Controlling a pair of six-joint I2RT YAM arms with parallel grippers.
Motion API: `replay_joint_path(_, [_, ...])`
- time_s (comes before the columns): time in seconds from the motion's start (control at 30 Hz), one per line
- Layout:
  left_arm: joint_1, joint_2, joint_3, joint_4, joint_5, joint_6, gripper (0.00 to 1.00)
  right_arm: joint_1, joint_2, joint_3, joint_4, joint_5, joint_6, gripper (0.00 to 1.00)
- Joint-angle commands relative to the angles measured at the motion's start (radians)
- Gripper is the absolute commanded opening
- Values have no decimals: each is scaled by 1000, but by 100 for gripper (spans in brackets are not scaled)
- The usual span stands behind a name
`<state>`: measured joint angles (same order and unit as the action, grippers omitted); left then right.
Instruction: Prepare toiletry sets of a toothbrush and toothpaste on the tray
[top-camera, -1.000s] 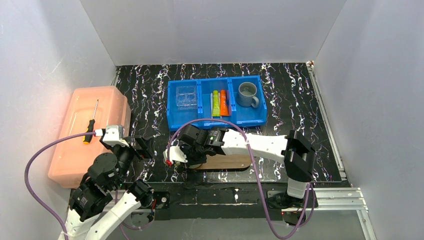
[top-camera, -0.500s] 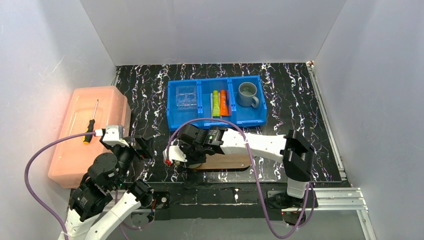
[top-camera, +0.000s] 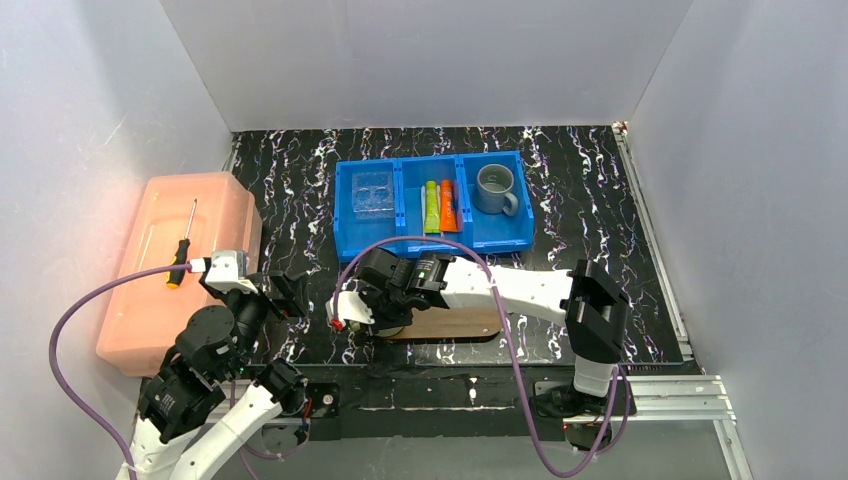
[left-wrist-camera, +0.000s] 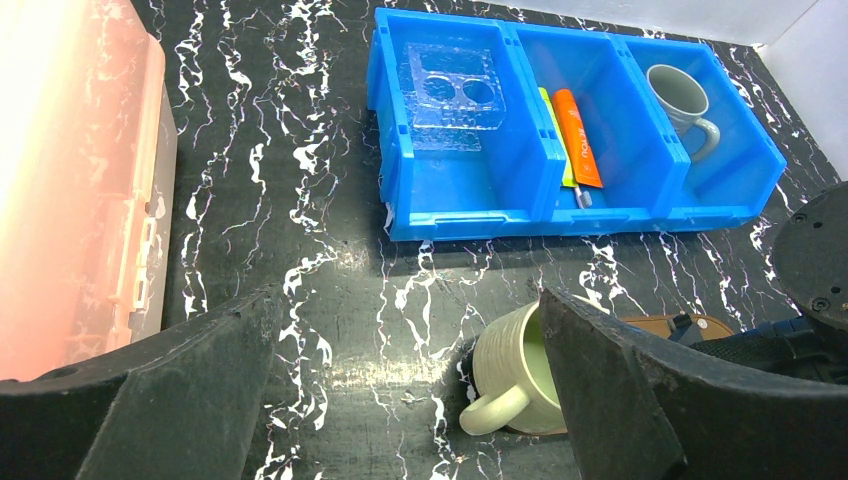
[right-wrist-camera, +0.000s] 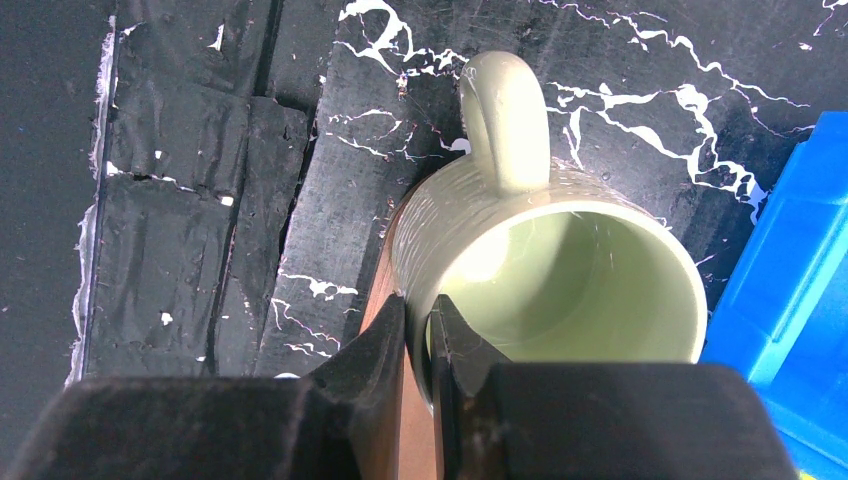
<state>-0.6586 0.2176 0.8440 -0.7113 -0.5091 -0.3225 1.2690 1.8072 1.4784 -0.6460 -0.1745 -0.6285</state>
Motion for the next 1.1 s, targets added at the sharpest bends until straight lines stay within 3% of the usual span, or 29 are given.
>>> replay_joint_path(0.0, [-4, -2, -6, 3, -24, -3, 99, -5, -45, 36, 17, 10, -18, 1])
replay_joint_path(1.07, [-4, 2, -6, 3, -22, -3, 99, -5, -74, 16, 5, 7, 7, 1])
